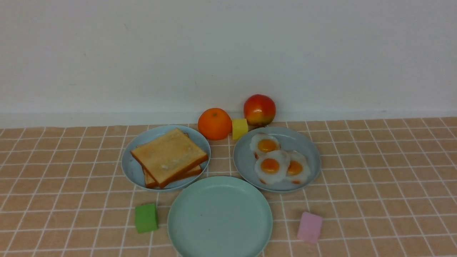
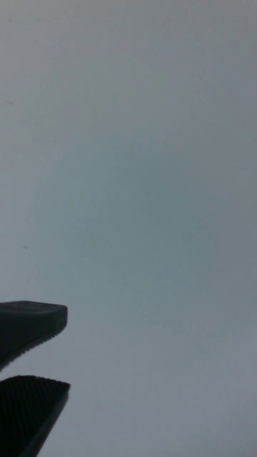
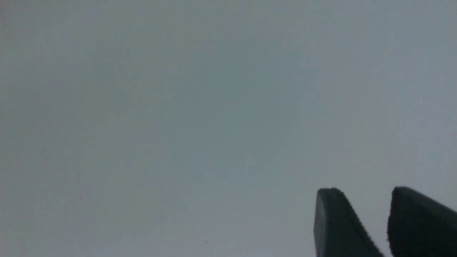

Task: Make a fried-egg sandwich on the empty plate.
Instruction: Use the left arm to grab a slice of bread

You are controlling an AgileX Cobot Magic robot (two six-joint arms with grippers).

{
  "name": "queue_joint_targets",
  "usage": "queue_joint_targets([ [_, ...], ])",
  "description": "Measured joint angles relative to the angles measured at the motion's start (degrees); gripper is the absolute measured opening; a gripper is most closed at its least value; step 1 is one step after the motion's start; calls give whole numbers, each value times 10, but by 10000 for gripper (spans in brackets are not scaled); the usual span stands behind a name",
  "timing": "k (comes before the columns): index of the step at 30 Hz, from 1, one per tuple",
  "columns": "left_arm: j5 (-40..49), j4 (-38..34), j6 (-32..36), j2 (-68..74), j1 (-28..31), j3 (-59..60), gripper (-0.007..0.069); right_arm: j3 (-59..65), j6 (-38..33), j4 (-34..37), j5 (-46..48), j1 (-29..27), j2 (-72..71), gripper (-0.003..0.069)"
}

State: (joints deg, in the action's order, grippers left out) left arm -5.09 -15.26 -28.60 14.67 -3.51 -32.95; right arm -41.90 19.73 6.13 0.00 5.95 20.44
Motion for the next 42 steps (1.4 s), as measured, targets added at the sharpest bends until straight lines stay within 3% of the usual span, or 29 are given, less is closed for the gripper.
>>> queue_joint_targets([
  [5,241,4,-1,176,0,-130,239,-103,0,-50,210,0,143,239],
  [12,376,20,21,359,0,-139,239,-89,-2,-83,354,0,253,239],
  [16,389,-21,23,453,0,-139,239,-75,-18,-12,400,0,282,239],
  [21,389,-105,60,594,0,-172,239,-55,-186,177,471,0,320,239],
  [22,389,-108,63,600,0,-174,239,-53,-202,185,476,0,321,239],
  [23,389,-122,89,641,0,-201,239,-44,-261,250,491,0,329,239],
  [29,390,-127,133,770,0,-292,239,-28,-410,396,512,0,334,239],
  [33,390,-131,137,832,0,-335,256,-28,-441,429,512,0,334,239],
  [42,370,-130,139,908,-19,-370,304,-28,-449,430,512,0,334,239],
])
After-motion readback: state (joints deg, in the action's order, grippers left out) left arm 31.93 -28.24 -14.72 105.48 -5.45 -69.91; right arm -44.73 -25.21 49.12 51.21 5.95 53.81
